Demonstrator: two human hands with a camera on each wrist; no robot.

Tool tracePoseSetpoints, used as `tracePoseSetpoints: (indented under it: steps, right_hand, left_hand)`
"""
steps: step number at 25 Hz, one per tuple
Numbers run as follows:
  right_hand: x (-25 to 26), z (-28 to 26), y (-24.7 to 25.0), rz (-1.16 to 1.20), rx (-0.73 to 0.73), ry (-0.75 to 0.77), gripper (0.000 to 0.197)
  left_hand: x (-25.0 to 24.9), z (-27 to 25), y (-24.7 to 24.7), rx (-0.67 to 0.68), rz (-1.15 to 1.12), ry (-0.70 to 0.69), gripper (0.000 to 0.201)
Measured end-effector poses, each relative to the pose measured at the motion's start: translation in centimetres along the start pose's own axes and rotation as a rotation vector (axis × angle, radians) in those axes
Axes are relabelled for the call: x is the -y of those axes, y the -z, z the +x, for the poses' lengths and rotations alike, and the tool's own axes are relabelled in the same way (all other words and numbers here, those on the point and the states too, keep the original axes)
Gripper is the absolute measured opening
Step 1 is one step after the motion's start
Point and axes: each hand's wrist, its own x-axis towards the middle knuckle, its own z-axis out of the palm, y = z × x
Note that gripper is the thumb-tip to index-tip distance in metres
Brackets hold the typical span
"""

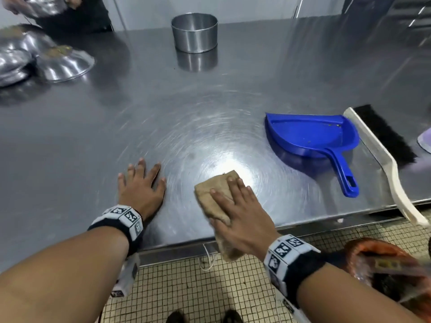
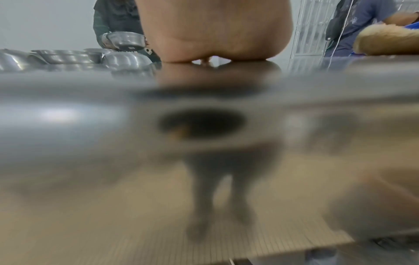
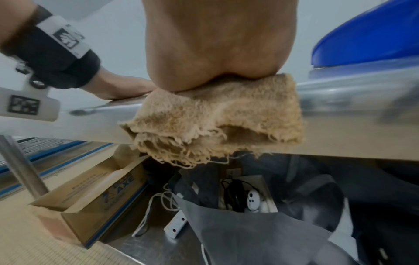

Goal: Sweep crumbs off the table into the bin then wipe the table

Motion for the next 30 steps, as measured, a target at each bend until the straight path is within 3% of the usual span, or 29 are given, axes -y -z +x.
tracePoseSetpoints:
  steps: [6,11,15,18,20,22,25,30]
  right_hand:
    - [-4.4,-0.1,1.0,-0.042,-0.028,-0.115,0.069]
    - [-5.8,1.3,2.5,0.043,-0.084,-0.235,0.07]
    - [-6.1,2.3,2.9,0.033,-0.043,-0.251,0.074]
    - [-6.3,2.0,3.8,0.092,0.012,-0.246,0.073]
    - [-6.7,1.7,4.5,0.126,-0.039,-0.222,0.065]
    - [-7.3,1.2,4.9,0.106,-0.078,-0.184,0.059]
    - [-8.0,0.0,4.7,0.028,-0.02,-0.153,0.056]
    - [-8.6,-0.5,4.7,-0.006,0.027,-0.121,0.061]
  left_hand:
    - [-1.7,-3.1,0.2,0.013,-0.018,-0.044,0.057]
    - [-3.1,-4.7,-0.1,0.045,-0.018,-0.056,0.058]
    - [-5.1,-5.2,-0.3,0.071,-0.046,-0.088,0.058]
    - [-8.2,-5.7,-0.3,0.096,-0.061,-0.214,0.057]
    - [-10.6,-5.8,-0.1,0.11,-0.076,-0.311,0.058]
    - [-12.9,-5.6,0.2,0.139,-0.085,-0.404,0.059]
    - [-15.6,-5.0,0.7,0.163,-0.063,-0.532,0.059]
    - [-16.9,-4.4,0.2,0.252,0.059,-0.587,0.073]
